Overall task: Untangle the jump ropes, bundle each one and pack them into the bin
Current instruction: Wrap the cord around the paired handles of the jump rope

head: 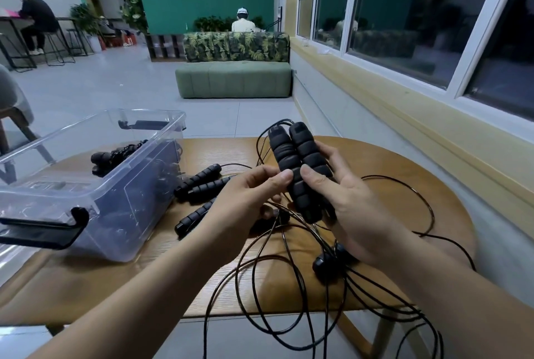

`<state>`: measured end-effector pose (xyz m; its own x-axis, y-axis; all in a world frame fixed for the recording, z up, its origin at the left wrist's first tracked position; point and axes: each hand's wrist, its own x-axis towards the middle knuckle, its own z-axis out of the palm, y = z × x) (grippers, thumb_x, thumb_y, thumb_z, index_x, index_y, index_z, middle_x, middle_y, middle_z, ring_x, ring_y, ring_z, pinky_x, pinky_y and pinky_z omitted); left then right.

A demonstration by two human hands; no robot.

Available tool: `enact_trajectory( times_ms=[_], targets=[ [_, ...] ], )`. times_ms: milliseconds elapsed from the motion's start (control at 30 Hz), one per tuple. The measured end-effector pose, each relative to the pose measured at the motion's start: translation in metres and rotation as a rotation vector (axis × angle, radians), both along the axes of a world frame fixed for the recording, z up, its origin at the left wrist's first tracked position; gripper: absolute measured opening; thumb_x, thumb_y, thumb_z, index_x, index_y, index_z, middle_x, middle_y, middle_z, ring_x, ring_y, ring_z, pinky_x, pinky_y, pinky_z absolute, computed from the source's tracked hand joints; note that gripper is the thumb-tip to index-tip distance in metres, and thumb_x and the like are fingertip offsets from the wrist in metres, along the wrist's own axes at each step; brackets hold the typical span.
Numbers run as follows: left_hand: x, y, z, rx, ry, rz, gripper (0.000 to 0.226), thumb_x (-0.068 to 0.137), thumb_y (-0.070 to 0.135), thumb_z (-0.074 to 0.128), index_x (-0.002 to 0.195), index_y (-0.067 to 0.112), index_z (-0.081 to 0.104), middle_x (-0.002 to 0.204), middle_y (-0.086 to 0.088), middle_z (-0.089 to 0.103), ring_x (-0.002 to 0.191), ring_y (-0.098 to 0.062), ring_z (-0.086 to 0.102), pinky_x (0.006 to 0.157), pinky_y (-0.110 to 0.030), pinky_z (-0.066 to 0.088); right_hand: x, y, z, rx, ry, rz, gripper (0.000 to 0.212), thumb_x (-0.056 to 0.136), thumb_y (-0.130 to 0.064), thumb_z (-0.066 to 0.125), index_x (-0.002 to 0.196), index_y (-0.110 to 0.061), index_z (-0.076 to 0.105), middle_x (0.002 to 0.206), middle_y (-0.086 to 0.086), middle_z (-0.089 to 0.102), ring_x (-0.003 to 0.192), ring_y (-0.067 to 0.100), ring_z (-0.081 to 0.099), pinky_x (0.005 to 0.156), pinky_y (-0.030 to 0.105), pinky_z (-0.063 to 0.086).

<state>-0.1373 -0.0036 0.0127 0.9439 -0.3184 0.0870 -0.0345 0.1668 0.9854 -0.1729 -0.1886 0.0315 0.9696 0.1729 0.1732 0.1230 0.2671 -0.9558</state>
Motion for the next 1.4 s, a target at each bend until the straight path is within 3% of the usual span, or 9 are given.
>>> enact_trajectory(
  times_ms=[133,367,467,800,933,1167,1267,1333,1400],
  targets=[
    [-0.003,-0.002,0.002,0.025,-0.022,0.004,0.017,0.096,0.037,0.074,0.099,0.02,0.075,0.082,0.008,0.062,0.081,-0.014,0.052,0.082,-0.043,0.041,0.001,0.001,-0.002,-0.001,-0.039,-0.037,0.044,0.108,-0.018,0.06,0.147,-0.035,0.053,0.13,0.004,0.075,0.118,0.028,0.075,0.083,0.038,0.064],
    [-0.005,-0.003,0.005,0.147,-0.122,0.018,0.019,0.101,0.032,0.069,0.103,0.014,0.075,0.072,0.015,0.064,0.062,-0.002,0.053,0.064,-0.022,0.045,0.001,0.002,-0.001,-0.024,-0.038,-0.068,0.045,0.108,-0.024,0.061,0.149,-0.038,0.05,0.126,0.001,0.077,0.116,0.03,0.076,0.084,0.051,0.065],
    [-0.009,-0.007,0.002,0.145,-0.147,0.026,0.02,0.101,0.029,0.07,0.101,0.01,0.073,0.067,0.016,0.062,0.06,0.002,0.055,0.077,-0.031,0.049,0.0,0.0,0.001,-0.072,-0.042,-0.077,0.051,0.104,-0.022,0.068,0.148,-0.041,0.05,0.124,0.0,0.078,0.11,0.03,0.078,0.082,0.046,0.066],
    [-0.004,0.003,0.01,0.191,-0.163,0.059,0.029,0.095,0.047,0.073,0.102,0.019,0.075,0.076,0.003,0.052,0.069,-0.016,0.043,0.063,-0.029,0.035,-0.007,-0.005,0.013,-0.116,-0.013,0.029,0.067,0.096,-0.018,0.074,0.15,-0.048,0.047,0.124,0.004,0.077,0.093,0.039,0.078,0.065,0.045,0.066],
    [-0.006,0.002,0.011,0.308,-0.263,0.069,0.028,0.101,0.041,0.07,0.098,0.013,0.073,0.075,0.01,0.06,0.07,-0.005,0.053,0.069,-0.028,0.041,-0.008,-0.006,0.013,-0.203,-0.046,-0.028,0.078,0.089,-0.013,0.081,0.151,-0.047,0.047,0.118,0.003,0.079,0.088,0.029,0.079,0.062,0.036,0.061],
    [0.005,0.019,0.023,0.303,-0.556,0.5,0.034,0.1,0.05,0.05,0.124,0.029,0.06,0.125,0.012,0.066,0.121,-0.006,0.061,0.103,-0.04,0.05,-0.014,-0.028,0.034,-0.289,0.014,0.208,0.075,0.087,-0.004,0.079,0.147,-0.042,0.056,0.104,0.008,0.077,0.087,0.036,0.073,0.059,0.037,0.059],
    [-0.002,0.017,0.027,0.321,-0.637,0.396,0.047,0.109,0.053,0.035,0.137,0.026,0.061,0.137,0.011,0.064,0.134,-0.012,0.057,0.113,-0.047,0.045,-0.019,-0.035,0.041,-0.308,0.039,0.408,0.057,0.093,0.0,0.074,0.143,-0.024,0.059,0.097,0.007,0.075,0.084,0.029,0.073,0.058,0.031,0.057],
    [-0.011,0.009,0.033,0.167,-0.493,0.276,0.068,0.109,0.06,0.016,0.115,0.022,0.072,0.115,-0.002,0.074,0.118,-0.017,0.068,0.106,-0.055,0.052,-0.021,-0.037,0.045,-0.281,0.025,0.507,0.048,0.096,0.0,0.073,0.141,-0.009,0.058,0.097,0.017,0.071,0.079,0.024,0.071,0.056,0.028,0.056],
    [-0.021,0.002,0.038,0.128,-0.393,0.315,0.077,0.115,0.046,0.008,0.079,0.019,0.07,0.07,0.005,0.071,0.074,-0.003,0.068,0.08,-0.027,0.06,-0.024,-0.036,0.05,-0.221,-0.026,0.605,0.046,0.098,0.001,0.069,0.142,-0.001,0.054,0.103,0.029,0.069,0.075,0.02,0.07,0.056,0.025,0.056]
  ],
)
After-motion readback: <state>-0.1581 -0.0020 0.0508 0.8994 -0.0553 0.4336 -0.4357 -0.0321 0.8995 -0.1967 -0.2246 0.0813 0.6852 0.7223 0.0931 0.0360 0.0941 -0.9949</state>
